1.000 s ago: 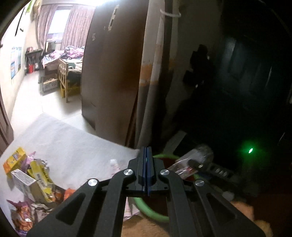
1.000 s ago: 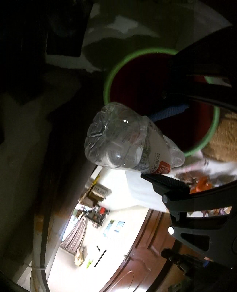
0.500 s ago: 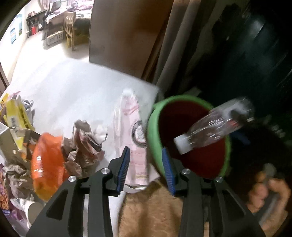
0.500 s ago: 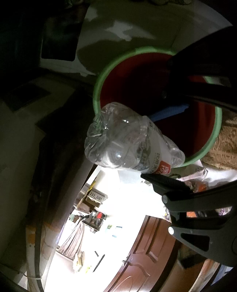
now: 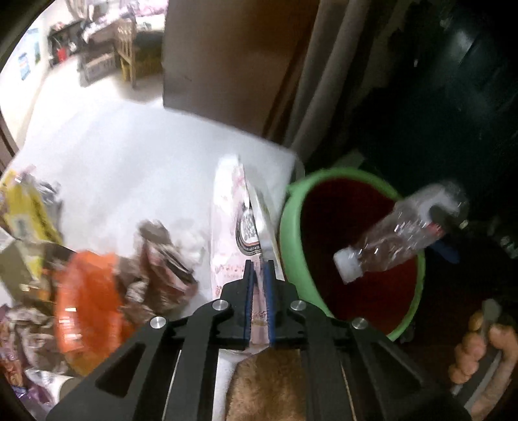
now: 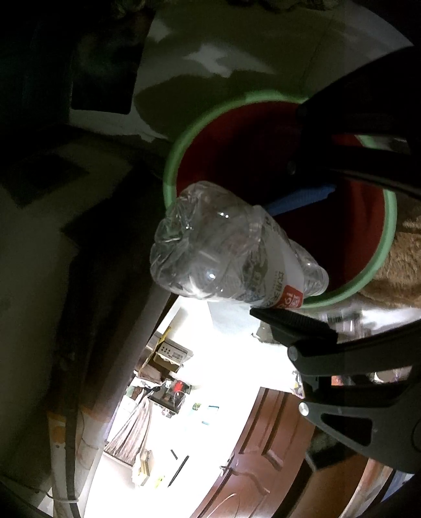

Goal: Collect trash
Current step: 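Carry the bottle over the green bin and open the right tool to drop it, then move the white wrapper over the bin and open the left tool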

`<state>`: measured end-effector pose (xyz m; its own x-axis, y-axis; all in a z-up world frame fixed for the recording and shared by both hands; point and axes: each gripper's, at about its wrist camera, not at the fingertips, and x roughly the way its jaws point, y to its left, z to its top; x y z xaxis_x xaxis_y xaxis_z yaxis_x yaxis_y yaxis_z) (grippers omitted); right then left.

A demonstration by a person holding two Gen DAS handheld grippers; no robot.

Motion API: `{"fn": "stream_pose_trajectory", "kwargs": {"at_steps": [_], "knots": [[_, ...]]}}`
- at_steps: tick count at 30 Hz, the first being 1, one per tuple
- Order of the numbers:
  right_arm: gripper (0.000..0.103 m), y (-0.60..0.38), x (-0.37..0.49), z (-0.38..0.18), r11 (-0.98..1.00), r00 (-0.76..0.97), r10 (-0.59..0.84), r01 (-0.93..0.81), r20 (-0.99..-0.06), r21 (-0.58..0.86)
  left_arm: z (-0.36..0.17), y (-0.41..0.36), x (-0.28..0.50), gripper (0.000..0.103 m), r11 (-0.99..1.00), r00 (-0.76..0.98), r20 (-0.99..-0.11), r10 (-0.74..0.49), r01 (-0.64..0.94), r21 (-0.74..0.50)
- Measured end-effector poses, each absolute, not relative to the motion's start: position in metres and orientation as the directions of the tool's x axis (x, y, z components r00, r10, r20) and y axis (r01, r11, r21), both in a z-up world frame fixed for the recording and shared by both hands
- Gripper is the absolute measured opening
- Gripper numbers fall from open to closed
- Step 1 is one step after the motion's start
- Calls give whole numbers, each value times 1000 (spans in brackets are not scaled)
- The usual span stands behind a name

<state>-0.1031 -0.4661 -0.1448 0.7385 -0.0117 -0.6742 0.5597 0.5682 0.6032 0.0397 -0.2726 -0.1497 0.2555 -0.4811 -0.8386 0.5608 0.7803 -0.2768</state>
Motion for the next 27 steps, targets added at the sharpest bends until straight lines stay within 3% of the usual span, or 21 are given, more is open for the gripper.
{"fn": "stream_pose_trajectory", "kwargs": {"at_steps": [2,5,11,15,16,17,19,27], "knots": [[57,-464,-102,-145,578,724,-27,573,-689,580,-132,-271,35,2,763,280,-807,-520,577,-292],[80,-466,-104,-146,545,720,-47,599,-693,586,-107,-281,28,0,705,263,-763,-591,628,-330],[80,-471,-120,-132,534,729,-130,622,-672,573,-84,-310,8,0,595,172,-702,-691,687,-417],[80,-475,-128,-124,528,724,-170,640,-669,559,-71,-311,1,0,576,186,-681,-708,711,-404],[80,-474,-127,-122,541,720,-170,639,-673,547,-70,-305,2,8,587,204,-680,-704,705,-397],[80,-472,-125,-121,553,718,-168,635,-675,538,-72,-299,3,31,600,217,-683,-698,697,-393],[80,-467,-122,-118,569,721,-158,625,-675,535,-80,-280,11,47,649,256,-695,-672,655,-387],[81,-456,-105,-127,596,721,-92,592,-687,542,-168,-254,47,46,792,167,-849,-501,485,-372]]}}
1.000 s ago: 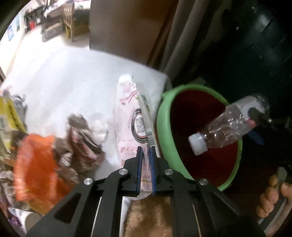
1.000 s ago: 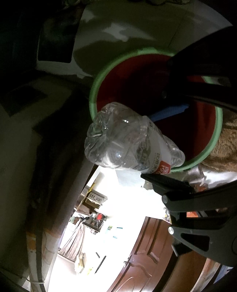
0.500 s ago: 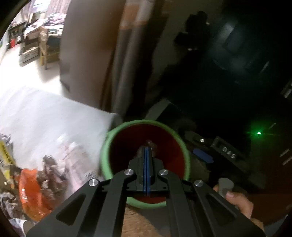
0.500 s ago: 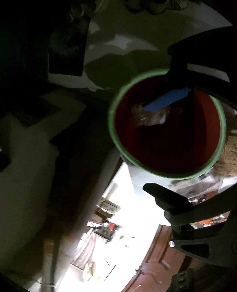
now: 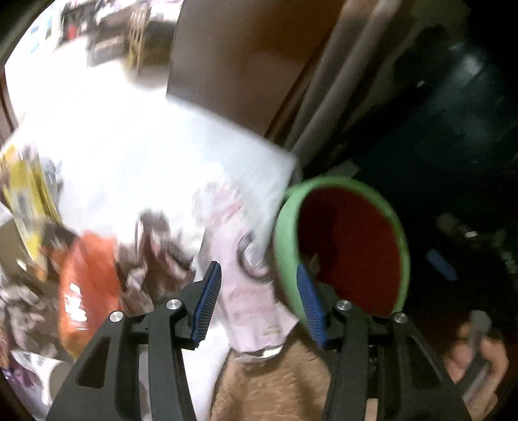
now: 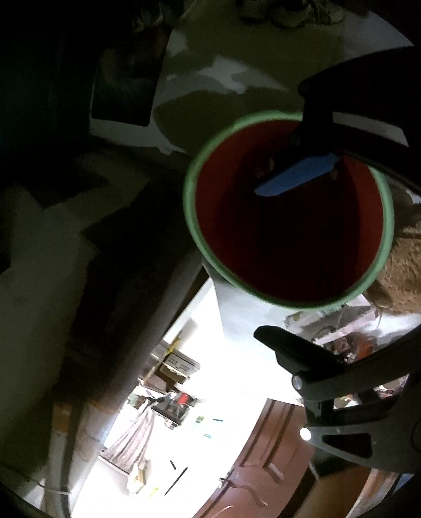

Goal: Collect trash
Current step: 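Move the white wrapper over the bin and open the left tool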

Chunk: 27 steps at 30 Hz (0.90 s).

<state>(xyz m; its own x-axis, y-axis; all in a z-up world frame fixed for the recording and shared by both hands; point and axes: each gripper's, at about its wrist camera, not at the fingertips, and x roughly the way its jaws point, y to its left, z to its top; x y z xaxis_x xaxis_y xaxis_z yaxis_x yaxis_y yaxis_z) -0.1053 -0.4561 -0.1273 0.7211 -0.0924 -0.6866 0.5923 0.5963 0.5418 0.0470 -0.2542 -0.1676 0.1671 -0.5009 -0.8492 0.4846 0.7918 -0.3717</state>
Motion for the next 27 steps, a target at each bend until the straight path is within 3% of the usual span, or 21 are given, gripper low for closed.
{"fn": "stream_pose_trajectory", "kwargs": {"at_steps": [6,10,16,19,24,26,27], "knots": [[81,-448,-95,-129,618,721,-65,572,-690,539,-217,-266,55,64,829,64,-905,-420,432,-354],[81,-449,-91,-137,616,713,-43,570,-700,543,-222,-274,57,50,819,59,-903,-425,450,-356],[81,-455,-93,-136,605,719,-58,577,-692,549,-189,-250,51,47,824,153,-876,-458,444,-353],[81,-458,-100,-131,592,727,-96,591,-680,549,-151,-251,41,48,784,241,-828,-506,529,-325],[81,-466,-116,-112,580,736,-188,618,-651,531,-119,-294,23,56,661,178,-783,-596,662,-353],[81,-469,-124,-102,577,735,-230,631,-638,519,-115,-306,14,73,646,184,-787,-589,693,-321],[81,-470,-126,-98,576,735,-243,634,-633,516,-112,-305,10,74,639,191,-779,-597,701,-318]]}}
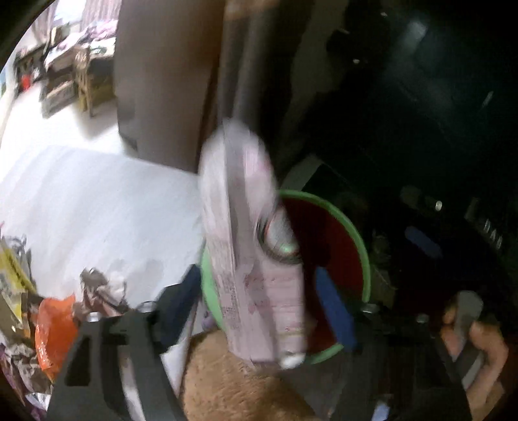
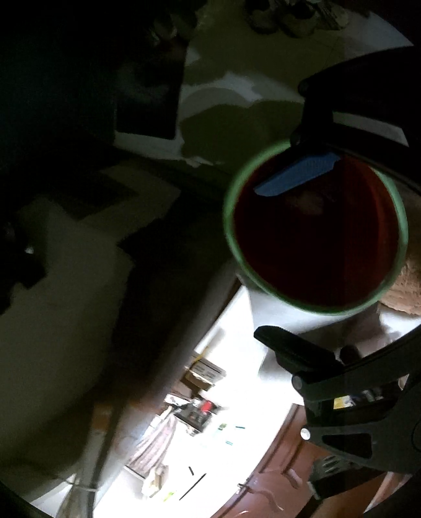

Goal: Collect trash
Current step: 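Move the white wrapper over the bin and open the left tool, then return both tools to the trash pile on the table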

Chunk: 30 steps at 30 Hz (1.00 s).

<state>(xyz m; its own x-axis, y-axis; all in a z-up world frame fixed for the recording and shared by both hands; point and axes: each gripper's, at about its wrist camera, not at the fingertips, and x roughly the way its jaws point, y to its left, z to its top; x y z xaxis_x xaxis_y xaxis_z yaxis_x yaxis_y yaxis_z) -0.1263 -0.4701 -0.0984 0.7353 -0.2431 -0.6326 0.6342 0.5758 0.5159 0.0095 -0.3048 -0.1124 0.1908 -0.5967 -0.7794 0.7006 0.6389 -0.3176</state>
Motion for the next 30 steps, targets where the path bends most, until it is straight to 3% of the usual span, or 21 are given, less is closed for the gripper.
{"fn": "stream_pose_trajectory", "kwargs": {"at_steps": [5,16,25,30], "knots": [[85,-465,-125,-83,596,736,-276,636,-618,490,-103,-283,9,75,660,224,-762,-608,676,-327],[85,-388,-64,-73,744,764,-72,469,-642,475,-76,-173,35,75,810,473,-687,-552,498,-309],[85,-311,-23,-61,837,758,84,298,-647,458,-66,-79,37,75,898,613,-659,-436,347,-271],[85,-272,-12,-64,871,735,149,219,-661,440,-68,-13,33,75,953,695,-652,-303,226,-202]]}}
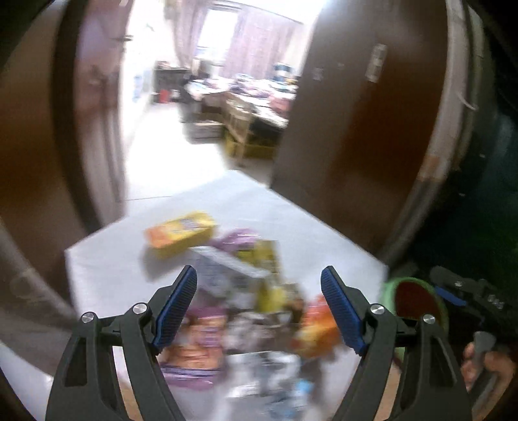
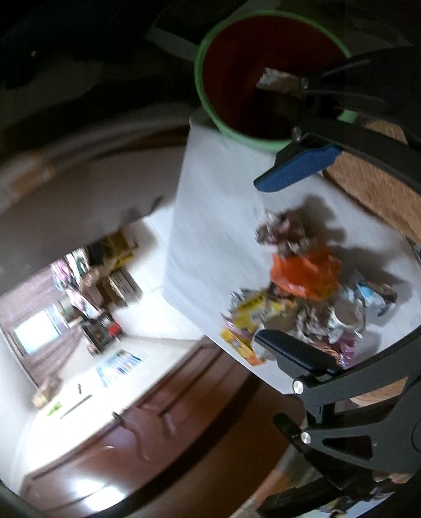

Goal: Collect trash
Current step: 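Return both tools to the trash pile on the table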

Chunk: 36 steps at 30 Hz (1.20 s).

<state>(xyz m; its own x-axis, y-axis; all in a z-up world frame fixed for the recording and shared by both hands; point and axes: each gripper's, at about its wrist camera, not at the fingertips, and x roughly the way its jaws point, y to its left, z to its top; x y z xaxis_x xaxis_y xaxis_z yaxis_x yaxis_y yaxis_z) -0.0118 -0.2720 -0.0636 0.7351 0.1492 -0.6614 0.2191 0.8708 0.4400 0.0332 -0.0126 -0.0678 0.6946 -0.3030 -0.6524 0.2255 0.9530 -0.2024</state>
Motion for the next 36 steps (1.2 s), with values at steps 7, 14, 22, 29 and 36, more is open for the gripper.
{"fn": "stream_pose_trajectory", "kwargs": {"at_steps": [7,14,22,29,36], "knots": [[85,-242,1,-76,891,682,196,176,-704,419,-110,51,51,75,972,656,-728,-199,39,-231],[85,-231,7,-85,897,649,213,167,-730,410,-186,53,68,75,950,467,-845,-259,-35,-311],[86,-224,10,-97,896,614,244,153,-751,416,-222,20,71,66,976,397,-893,-213,41,-215],[86,-191,34,-99,927,579,273,55,-768,371,-207,32,67,10,958,433,-860,-270,28,-287],[86,-126,110,-100,967,515,254,-151,-819,206,-188,62,66,10,964,499,-843,-200,-54,-261]]}}
